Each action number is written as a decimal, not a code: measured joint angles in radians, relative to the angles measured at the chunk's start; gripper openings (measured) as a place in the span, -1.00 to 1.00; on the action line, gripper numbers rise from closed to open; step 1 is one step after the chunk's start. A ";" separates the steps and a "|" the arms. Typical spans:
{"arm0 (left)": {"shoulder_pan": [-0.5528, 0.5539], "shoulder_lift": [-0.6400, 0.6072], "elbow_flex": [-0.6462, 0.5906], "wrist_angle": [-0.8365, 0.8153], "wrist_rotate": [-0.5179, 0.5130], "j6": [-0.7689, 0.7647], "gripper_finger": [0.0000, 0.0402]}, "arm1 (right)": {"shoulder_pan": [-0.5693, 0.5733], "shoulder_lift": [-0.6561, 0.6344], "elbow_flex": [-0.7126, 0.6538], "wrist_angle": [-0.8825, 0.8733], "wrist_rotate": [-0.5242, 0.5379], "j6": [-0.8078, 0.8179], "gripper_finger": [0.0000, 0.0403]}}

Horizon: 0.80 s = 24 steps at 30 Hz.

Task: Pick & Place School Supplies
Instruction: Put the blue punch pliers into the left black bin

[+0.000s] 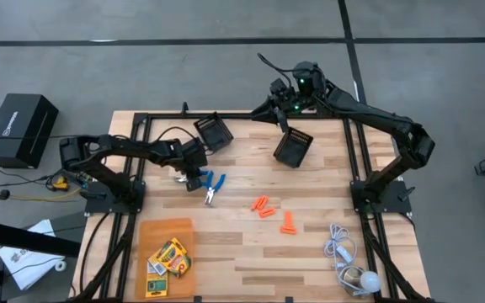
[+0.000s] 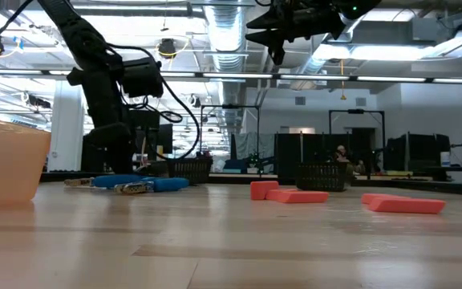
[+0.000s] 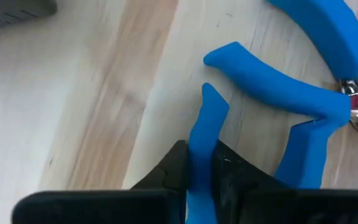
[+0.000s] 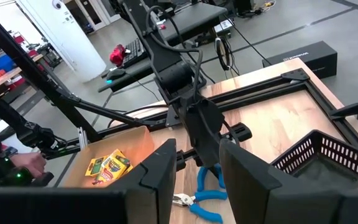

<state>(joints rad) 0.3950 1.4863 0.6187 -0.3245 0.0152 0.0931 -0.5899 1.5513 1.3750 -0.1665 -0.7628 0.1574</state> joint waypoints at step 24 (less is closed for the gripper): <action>0.074 -0.191 0.176 0.108 -0.210 -0.726 -0.83 | -0.002 0.001 0.000 0.055 0.000 -0.011 -0.42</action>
<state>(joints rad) 0.4688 1.2949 0.7952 -0.2166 -0.1950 -0.6332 -0.5919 1.5520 1.3750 -0.1114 -0.7624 0.1463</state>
